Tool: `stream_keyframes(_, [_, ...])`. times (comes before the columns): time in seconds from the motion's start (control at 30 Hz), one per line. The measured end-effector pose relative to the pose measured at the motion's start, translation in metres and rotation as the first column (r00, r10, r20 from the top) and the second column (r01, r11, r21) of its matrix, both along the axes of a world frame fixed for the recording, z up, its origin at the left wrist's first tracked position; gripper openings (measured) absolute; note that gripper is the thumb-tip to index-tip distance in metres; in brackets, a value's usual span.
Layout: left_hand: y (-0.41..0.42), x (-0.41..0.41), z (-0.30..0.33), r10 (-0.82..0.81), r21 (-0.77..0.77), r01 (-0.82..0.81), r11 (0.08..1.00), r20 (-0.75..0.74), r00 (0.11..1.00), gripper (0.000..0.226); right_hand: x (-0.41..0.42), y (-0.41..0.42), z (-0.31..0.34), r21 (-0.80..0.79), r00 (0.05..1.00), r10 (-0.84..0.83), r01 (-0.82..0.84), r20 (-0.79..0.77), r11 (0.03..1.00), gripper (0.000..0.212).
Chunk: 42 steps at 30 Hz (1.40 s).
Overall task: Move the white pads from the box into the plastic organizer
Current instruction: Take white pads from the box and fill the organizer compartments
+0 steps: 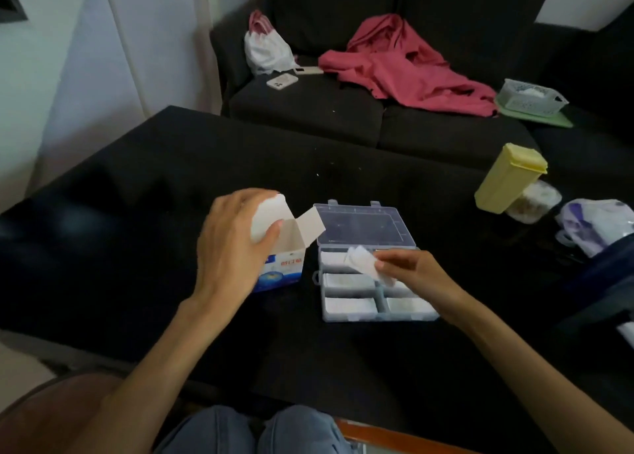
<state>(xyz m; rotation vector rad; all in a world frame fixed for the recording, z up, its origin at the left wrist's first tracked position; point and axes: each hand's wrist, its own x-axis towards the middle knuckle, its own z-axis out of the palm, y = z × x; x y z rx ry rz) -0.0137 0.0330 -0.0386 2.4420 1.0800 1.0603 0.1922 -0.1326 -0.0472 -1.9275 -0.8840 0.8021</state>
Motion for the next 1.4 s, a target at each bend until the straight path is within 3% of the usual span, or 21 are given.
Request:
stream_keyframes(0.07, [-0.025, 0.012, -0.003, -0.195, -0.084, 0.197, 0.977, 0.036, 0.98, 0.034, 0.001, -0.003, -0.013, -0.067, 0.985, 0.089, -0.079, 0.15, 0.995, 0.02])
stream_keyframes(0.13, [-0.045, 0.023, -0.015, -0.368, -0.19, 0.357, 0.915, -0.028, 0.929, 0.031, -0.004, -0.002, -0.024, -0.127, 0.946, 0.17, -0.139, 0.276, 0.982, 0.023])
stream_keyframes(0.2, [-0.058, 0.032, -0.033, -0.438, -0.269, 0.393, 0.88, -0.138, 0.888, 0.035, -0.009, -0.001, -0.033, -0.147, 0.91, 0.206, -0.163, 0.359, 0.976, 0.024])
stream_keyframes(0.47, [-0.064, 0.033, -0.063, -0.406, -0.235, 0.337, 0.912, -0.393, 0.825, 0.037, -0.017, -0.001, -0.047, -0.152, 0.815, 0.241, -0.188, 0.526, 0.97, 0.023])
stream_keyframes(0.77, [-0.068, 0.04, -0.061, -0.388, -0.259, 0.304, 0.917, -0.393, 0.834, 0.035, -0.021, -0.008, -0.053, -0.093, 0.732, 0.191, -0.173, 0.654, 0.98, 0.027])
stream_keyframes(0.87, [-0.065, 0.04, -0.061, -0.394, -0.248, 0.317, 0.916, -0.396, 0.829, 0.031, -0.011, -0.02, -0.048, -0.068, 0.654, 0.088, -0.055, 0.751, 0.996, 0.021])
stream_keyframes(0.97, [-0.064, 0.038, -0.059, -0.394, -0.245, 0.318, 0.916, -0.399, 0.828, 0.031, -0.007, -0.028, -0.046, -0.142, 0.579, 0.104, 0.02, 0.809, 0.99, 0.021])
stream_keyframes(1.2, [-0.063, 0.04, -0.055, -0.417, -0.266, 0.333, 0.905, -0.393, 0.82, 0.033, -0.012, -0.023, -0.055, -0.2, 0.632, 0.131, 0.039, 0.764, 0.979, 0.023])
stream_keyframes(1.4, [-0.063, 0.041, -0.057, -0.429, -0.298, 0.329, 0.896, -0.388, 0.816, 0.034, -0.013, -0.021, -0.05, -0.229, 0.542, 0.155, 0.072, 0.826, 0.971, 0.024])
